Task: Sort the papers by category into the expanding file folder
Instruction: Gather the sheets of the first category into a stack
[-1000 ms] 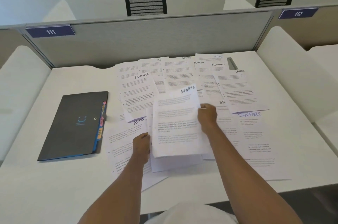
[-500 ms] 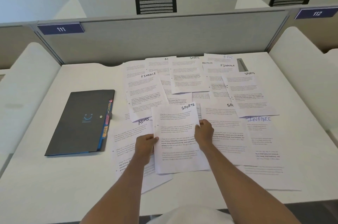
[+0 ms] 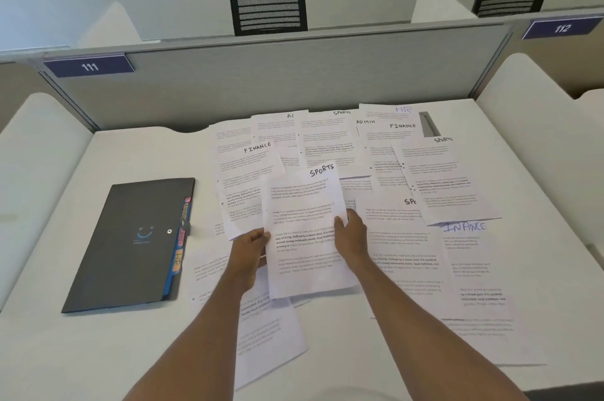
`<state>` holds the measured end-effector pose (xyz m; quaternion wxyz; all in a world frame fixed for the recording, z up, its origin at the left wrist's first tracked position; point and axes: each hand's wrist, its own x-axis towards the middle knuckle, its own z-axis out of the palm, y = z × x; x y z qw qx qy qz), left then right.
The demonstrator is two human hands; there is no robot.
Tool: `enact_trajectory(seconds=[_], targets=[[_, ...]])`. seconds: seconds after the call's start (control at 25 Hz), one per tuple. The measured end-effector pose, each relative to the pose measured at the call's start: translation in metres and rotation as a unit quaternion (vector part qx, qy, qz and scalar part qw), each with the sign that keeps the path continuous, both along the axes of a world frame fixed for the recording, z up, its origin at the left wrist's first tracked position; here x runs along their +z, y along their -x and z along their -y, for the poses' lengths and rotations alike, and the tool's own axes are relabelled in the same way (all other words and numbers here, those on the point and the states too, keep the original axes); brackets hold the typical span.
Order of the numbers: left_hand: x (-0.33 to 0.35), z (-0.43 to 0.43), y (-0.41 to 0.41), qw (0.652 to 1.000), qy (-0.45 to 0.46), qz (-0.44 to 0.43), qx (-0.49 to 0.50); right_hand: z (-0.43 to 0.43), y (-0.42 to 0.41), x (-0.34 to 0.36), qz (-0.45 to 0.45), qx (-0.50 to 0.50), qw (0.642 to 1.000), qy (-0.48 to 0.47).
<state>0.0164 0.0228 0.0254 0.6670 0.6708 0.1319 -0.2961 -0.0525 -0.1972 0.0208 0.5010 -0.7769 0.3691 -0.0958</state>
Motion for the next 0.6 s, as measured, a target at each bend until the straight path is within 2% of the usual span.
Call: enact_trajectory(seconds=[0.16, 0.28, 0.4, 0.6], targets=[[-0.005, 0.006, -0.025, 0.997, -0.037, 0.023, 0.058, 0.017, -0.033, -0.003, -0.013, 0.016, 1.0, 0.013], [-0.015, 0.004, -0.047, 0.992, -0.054, 0.031, 0.106, 0.039, -0.058, 0.0, -0.003, -0.041, 0.999, 0.016], [-0.025, 0.002, -0.064, 0.99, -0.06, 0.024, 0.122, 0.067, -0.085, 0.0, -0.023, -0.076, 0.993, 0.089], [-0.045, 0.0, -0.077, 0.989, -0.079, -0.01, 0.128, 0.103, -0.131, 0.001, -0.121, -0.05, 0.964, 0.232]])
